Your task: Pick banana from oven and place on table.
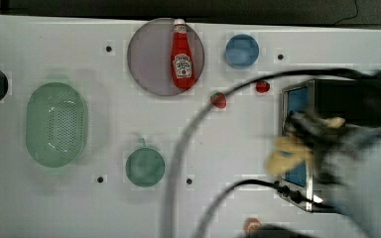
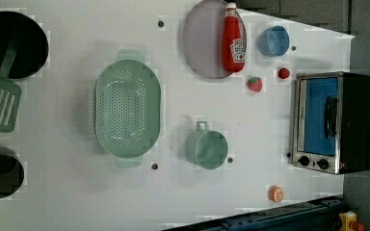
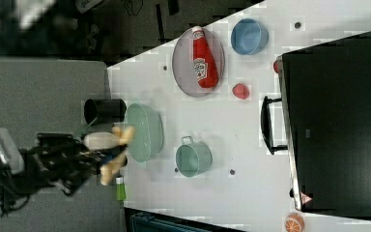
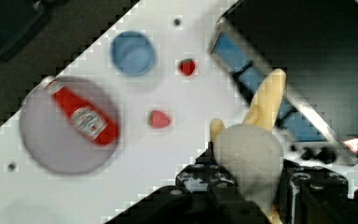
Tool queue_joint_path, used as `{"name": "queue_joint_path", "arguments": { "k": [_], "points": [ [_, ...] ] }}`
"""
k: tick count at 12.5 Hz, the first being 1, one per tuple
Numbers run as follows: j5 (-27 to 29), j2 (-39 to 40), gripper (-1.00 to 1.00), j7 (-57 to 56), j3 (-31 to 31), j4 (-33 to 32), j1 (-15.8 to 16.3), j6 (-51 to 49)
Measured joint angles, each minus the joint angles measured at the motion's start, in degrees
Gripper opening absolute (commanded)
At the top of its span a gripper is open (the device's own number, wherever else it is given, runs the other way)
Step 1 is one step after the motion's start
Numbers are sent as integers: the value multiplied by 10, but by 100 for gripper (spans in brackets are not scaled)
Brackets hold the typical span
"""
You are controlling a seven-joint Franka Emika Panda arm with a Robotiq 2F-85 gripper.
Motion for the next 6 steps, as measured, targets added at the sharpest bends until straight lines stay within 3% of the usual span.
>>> {"name": "queue_joint_path", "arguments": {
  "k": [4, 6],
  "points": [
    [38, 15, -44, 94, 99, -100, 28, 8],
    [43, 41, -44, 138, 126, -171, 39, 91]
  ]
}}
